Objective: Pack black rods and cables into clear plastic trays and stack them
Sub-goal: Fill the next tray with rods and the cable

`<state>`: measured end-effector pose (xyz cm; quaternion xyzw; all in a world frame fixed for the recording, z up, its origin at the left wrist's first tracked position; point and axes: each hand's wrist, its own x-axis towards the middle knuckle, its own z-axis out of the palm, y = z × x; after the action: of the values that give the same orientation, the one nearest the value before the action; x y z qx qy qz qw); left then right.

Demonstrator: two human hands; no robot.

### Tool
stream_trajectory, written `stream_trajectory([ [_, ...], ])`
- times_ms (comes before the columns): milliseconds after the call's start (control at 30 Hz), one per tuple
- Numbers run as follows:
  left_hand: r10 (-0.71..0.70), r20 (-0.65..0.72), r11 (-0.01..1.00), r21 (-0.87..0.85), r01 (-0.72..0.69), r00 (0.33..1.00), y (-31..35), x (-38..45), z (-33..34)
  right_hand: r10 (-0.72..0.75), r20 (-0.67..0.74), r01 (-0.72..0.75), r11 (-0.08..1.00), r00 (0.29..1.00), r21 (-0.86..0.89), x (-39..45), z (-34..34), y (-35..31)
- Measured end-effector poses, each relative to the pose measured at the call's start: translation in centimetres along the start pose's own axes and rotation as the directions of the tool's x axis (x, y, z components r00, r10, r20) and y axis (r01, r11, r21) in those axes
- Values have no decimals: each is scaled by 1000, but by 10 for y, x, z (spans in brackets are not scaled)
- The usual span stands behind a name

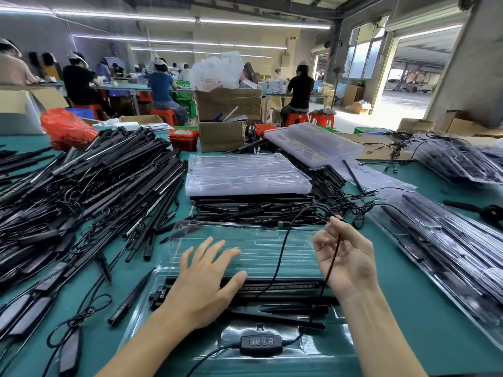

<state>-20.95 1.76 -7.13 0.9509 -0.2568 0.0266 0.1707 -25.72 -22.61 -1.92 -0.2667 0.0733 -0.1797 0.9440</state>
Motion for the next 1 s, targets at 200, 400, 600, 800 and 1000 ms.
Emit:
stream_trajectory([
  [200, -27, -211, 830, -549, -96, 977, 21, 12, -24, -36, 160, 105, 888, 986, -447, -1, 1, 4],
  [400, 86, -187, 483, -851, -205, 979, 66, 41, -38, 16, 275, 154, 797, 961, -584, 3, 5, 15],
  [600, 2, -232, 447, -870, -209, 973, 71, 54, -22, 45, 237, 123, 751, 971, -649, 9, -2, 17],
  [800, 44, -271, 467, -845, -259, 962, 65, 54, -12, 62, 237, 133, 679, 970, -722, 7, -6, 19],
  [1000, 0, -217, 485, -853, -190, 976, 62, 58, -6, -46, 283, 271, 466, 958, -842, 8, -5, 14],
])
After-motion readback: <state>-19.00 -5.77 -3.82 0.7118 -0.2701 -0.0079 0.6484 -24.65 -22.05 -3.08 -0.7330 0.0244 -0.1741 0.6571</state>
